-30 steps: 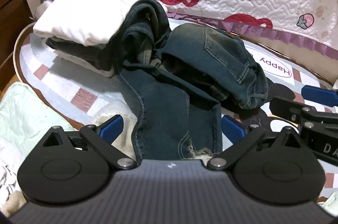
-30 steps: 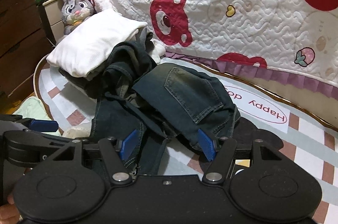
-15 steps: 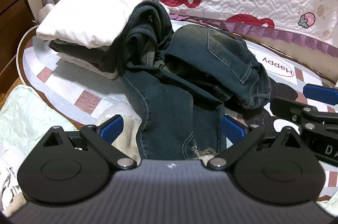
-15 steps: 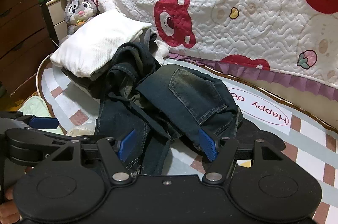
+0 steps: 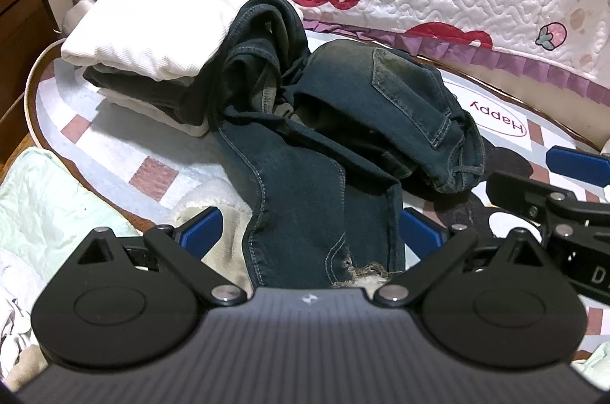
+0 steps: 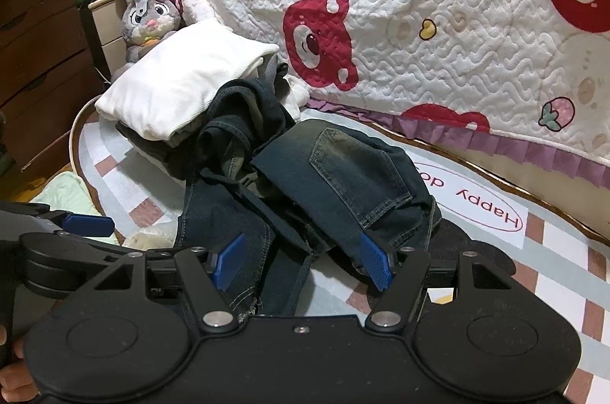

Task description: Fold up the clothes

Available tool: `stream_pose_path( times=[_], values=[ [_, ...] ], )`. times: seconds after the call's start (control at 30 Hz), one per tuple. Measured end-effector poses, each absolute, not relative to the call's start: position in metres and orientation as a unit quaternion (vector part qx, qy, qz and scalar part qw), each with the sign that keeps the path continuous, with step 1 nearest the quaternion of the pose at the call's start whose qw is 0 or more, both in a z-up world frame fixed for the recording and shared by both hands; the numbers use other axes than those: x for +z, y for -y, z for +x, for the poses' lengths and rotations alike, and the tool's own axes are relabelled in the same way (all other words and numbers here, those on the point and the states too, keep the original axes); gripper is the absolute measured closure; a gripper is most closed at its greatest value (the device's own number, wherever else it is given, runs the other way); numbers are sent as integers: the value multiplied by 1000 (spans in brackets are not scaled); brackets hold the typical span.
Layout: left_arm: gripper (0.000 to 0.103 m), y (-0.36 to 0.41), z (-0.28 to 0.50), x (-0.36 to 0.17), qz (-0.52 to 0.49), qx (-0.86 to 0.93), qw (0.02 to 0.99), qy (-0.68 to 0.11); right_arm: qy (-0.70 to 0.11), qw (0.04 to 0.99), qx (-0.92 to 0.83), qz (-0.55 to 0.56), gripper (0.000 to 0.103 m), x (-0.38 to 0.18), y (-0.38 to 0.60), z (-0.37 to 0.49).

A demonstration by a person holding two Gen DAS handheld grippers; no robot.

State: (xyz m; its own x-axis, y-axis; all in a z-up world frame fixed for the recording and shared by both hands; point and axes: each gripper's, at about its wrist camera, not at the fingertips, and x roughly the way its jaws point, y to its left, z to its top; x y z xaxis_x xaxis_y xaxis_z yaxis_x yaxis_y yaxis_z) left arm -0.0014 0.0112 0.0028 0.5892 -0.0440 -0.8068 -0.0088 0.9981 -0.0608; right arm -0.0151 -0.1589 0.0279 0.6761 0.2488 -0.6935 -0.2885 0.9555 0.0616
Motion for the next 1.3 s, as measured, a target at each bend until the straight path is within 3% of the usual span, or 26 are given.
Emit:
stream_pose_path(
  times=[0.93,1.3],
  values=[
    [2,-22,8,-20,-73,-33,874,-480,-381,910,163,-9,32,20,154,-12],
    [3,-54,29,-55,-103,5,874,-475,-351,919,160,-84,16,5,157,4]
  ],
)
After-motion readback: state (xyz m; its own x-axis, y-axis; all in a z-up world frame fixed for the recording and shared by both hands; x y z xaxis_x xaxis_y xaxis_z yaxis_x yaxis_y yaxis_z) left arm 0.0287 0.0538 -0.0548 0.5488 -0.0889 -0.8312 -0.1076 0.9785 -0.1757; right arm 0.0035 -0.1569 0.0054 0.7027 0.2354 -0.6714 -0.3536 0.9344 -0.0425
